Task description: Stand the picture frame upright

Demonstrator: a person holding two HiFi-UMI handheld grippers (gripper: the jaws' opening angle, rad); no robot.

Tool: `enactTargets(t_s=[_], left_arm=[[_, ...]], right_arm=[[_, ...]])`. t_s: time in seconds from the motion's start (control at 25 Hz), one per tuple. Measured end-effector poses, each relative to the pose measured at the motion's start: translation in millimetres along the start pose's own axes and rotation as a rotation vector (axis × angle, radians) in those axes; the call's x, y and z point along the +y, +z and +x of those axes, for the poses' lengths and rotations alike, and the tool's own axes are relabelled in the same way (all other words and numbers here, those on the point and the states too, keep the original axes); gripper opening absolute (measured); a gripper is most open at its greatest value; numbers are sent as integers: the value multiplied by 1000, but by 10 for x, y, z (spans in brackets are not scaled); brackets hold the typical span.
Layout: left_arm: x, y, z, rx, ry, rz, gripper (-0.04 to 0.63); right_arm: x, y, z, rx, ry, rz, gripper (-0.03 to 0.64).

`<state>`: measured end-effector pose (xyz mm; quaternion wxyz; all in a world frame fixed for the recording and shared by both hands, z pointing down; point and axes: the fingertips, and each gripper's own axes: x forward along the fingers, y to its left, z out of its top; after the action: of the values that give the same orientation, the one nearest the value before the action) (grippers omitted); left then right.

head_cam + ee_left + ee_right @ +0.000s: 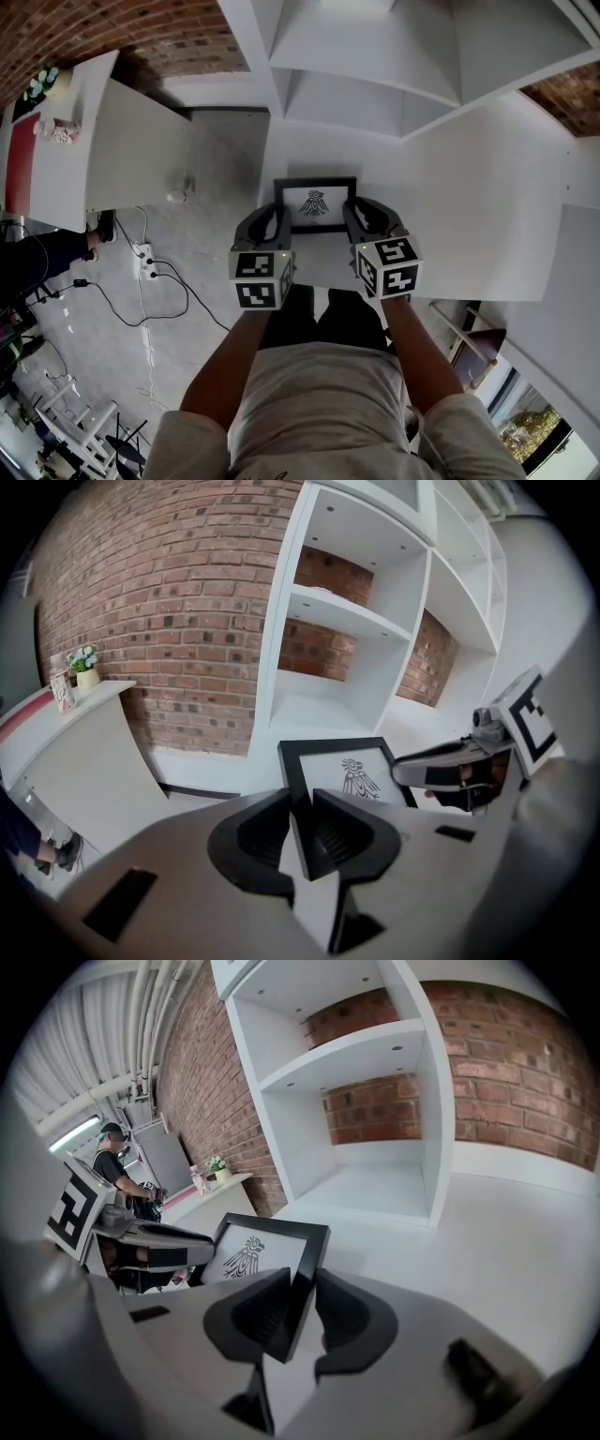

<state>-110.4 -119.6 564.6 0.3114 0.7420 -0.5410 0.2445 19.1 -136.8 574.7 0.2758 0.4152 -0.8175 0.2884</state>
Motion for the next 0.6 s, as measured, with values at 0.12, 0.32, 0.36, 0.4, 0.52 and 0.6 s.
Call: enactTargets(t_s=[0.12,0.32,0.36,0.4,0.52,0.6], left_arm=[[70,194,29,-32,4,23,87],[237,509,99,-76,7,64,87],[263,559,119,-87,8,75,87],[288,605,138,-98,9,84,87],[353,721,195,-132,19,98,87],[376,784,230,-160,20,98,87]], right_arm=[[-17,202,51,-32,-13,-18,97],[-22,551,173,-84,-35,-52,97],[-26,604,192,-94,-43,-61,97],[-30,651,210,-105,-54,-72,97],[-45,776,270,-144,-96,-109,97],[-69,860,292,-175,-120,-126,97]])
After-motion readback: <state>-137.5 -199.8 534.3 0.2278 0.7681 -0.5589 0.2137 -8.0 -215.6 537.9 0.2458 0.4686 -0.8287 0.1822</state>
